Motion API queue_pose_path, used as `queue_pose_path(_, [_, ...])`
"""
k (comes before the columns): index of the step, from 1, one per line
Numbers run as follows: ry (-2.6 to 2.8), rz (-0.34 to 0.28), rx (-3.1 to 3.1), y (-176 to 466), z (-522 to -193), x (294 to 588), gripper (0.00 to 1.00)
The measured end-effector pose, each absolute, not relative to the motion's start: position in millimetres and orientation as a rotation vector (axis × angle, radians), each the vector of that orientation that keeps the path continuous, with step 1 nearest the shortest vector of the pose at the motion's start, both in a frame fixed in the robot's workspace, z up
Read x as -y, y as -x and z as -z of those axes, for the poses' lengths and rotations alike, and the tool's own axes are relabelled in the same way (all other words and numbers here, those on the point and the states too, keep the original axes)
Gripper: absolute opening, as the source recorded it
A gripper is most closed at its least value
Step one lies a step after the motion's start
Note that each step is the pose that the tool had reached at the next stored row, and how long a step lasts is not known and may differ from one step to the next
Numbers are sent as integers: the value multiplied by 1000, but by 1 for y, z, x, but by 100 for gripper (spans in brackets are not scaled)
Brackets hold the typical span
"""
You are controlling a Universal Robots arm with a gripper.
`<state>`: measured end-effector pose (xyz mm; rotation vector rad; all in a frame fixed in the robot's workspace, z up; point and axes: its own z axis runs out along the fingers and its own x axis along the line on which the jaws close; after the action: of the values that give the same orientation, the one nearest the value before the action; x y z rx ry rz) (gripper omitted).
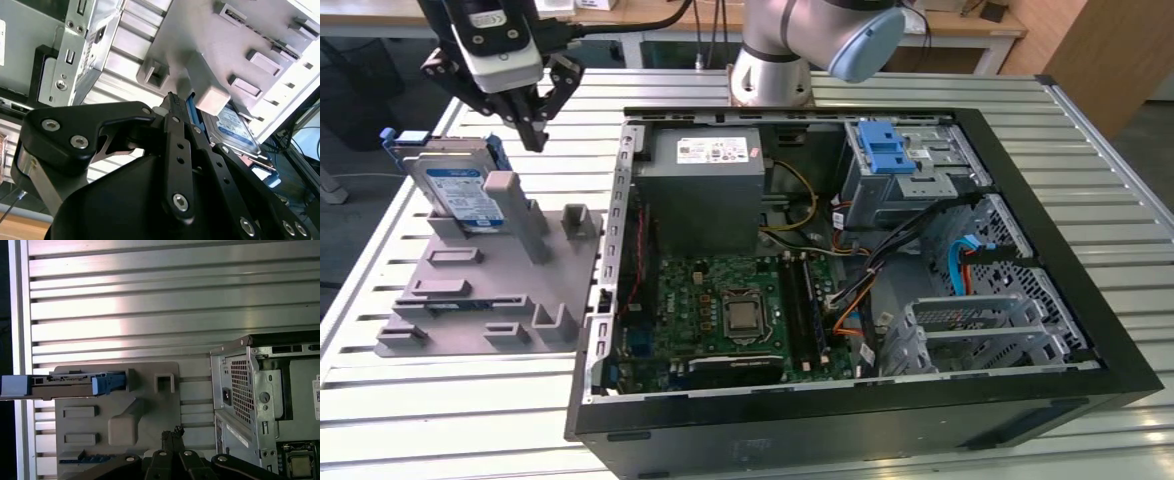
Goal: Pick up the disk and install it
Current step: 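Reach for the disk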
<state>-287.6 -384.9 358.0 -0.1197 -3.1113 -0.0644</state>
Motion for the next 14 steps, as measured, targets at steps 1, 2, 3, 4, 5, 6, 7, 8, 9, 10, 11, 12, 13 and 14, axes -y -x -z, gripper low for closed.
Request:
queue_pose_path(1, [120,65,3112,289,-358,385,11])
queue_pose_path(2, [120,65,3112,289,-358,385,11])
queue_pose_path(3, [119,65,3112,289,-358,385,11])
queue_pose_path(4, [120,64,3112,289,-358,385,11])
queue_pose_path(5, [120,64,3112,289,-358,385,11])
queue_pose_path(6, [120,64,3112,289,-358,385,11])
queue_pose_path(7, [120,64,3112,289,-358,385,11])
queue_pose_path(8, [120,65,3112,290,-358,385,11])
queue_pose_path(9, [120,65,3112,290,-358,385,11])
queue_pose_path(10, [120,65,3112,291,-358,385,11])
queue_pose_path(11, [120,64,3112,292,-358,385,11])
queue_pose_path(12, [120,64,3112,292,-358,385,11])
queue_pose_path(13, [120,65,3112,293,-358,385,11])
queue_pose_path(14, [120,65,3112,294,-358,385,11])
